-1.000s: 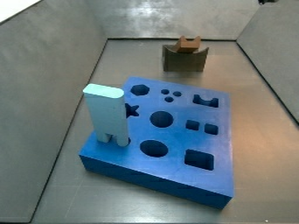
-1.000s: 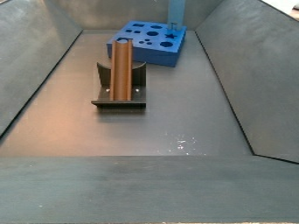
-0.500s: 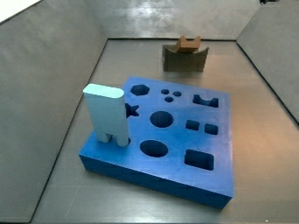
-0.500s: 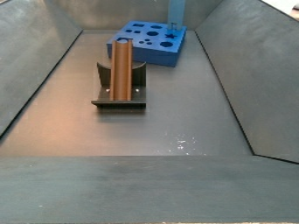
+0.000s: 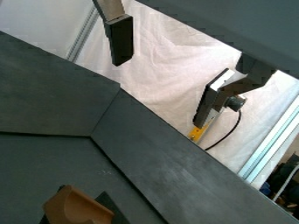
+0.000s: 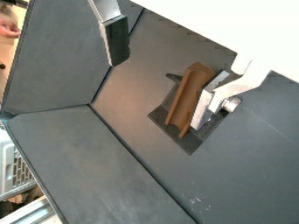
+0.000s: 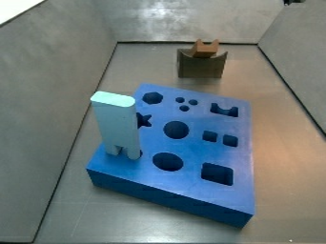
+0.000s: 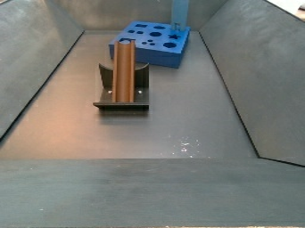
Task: Pick up the arch object. Move up. Place the arch object on the fixture. Regrasp the arch object. Move to above the board. Insert the arch object.
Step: Regrasp the arch object.
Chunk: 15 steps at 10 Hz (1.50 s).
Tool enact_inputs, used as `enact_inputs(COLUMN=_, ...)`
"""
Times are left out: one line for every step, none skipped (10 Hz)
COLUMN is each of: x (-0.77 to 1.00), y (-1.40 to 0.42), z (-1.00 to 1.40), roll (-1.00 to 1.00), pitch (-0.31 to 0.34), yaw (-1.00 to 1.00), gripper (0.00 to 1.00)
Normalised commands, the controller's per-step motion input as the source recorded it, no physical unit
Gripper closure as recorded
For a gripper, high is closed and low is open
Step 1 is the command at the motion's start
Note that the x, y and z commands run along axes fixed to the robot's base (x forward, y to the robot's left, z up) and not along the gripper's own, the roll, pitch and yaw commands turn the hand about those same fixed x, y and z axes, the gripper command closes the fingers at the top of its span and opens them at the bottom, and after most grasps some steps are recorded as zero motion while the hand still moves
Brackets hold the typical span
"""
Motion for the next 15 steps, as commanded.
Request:
enact_inputs(x=0.22, y=-0.05, z=-0.02, roll=0.13, pitch=0.069, yaw=0.10, gripper=0.00)
enact_inputs(x=0.22, y=-0.05, z=-0.02, roll=0.13, pitch=0.070, yaw=0.10, gripper=0.00)
enact_inputs(x=0.22, y=-0.05, z=-0.02, roll=0.13, pitch=0.070, yaw=0.10, gripper=0.00)
enact_inputs(x=0.22, y=-0.05, z=-0.02, roll=0.13, pitch=0.070, yaw=0.11, gripper=0.00)
enact_inputs(x=0.22, y=-0.05, z=-0.02, roll=0.13, pitch=0.071, yaw=0.11, gripper=0.00)
enact_inputs(x=0.22, y=-0.05, z=-0.02, roll=0.13, pitch=0.071, yaw=0.11, gripper=0.00)
enact_inputs(x=0.22, y=-0.05, z=-0.02, roll=0.13, pitch=0.071, yaw=0.11, gripper=0.00)
enact_inputs(x=0.22, y=-0.05, z=-0.02, roll=0.13, pitch=0.071, yaw=0.11, gripper=0.00)
enact_inputs(x=0.22, y=-0.05, z=-0.02, roll=0.13, pitch=0.071, yaw=0.11, gripper=0.00)
enact_inputs(x=0.22, y=-0.05, z=-0.02, roll=0.13, pitch=0.071, yaw=0.11, gripper=0.00)
enact_inputs(x=0.22, y=-0.05, z=-0.02, roll=0.13, pitch=0.071, yaw=0.11, gripper=0.00)
enact_inputs(x=0.22, y=-0.05, z=-0.02, roll=0.13, pitch=0.071, yaw=0.11, gripper=0.00)
enact_inputs(x=0.09, y=0.05, z=-1.00, roll=0.24, pitch=0.109, yaw=0.16, gripper=0.00)
enact_inputs(x=0.09, y=0.05, z=-1.00, roll=0.24, pitch=0.098, yaw=0.17, gripper=0.00)
enact_inputs(x=0.09, y=0.03, z=-1.00, roll=0.22, pitch=0.080, yaw=0.18, gripper=0.00)
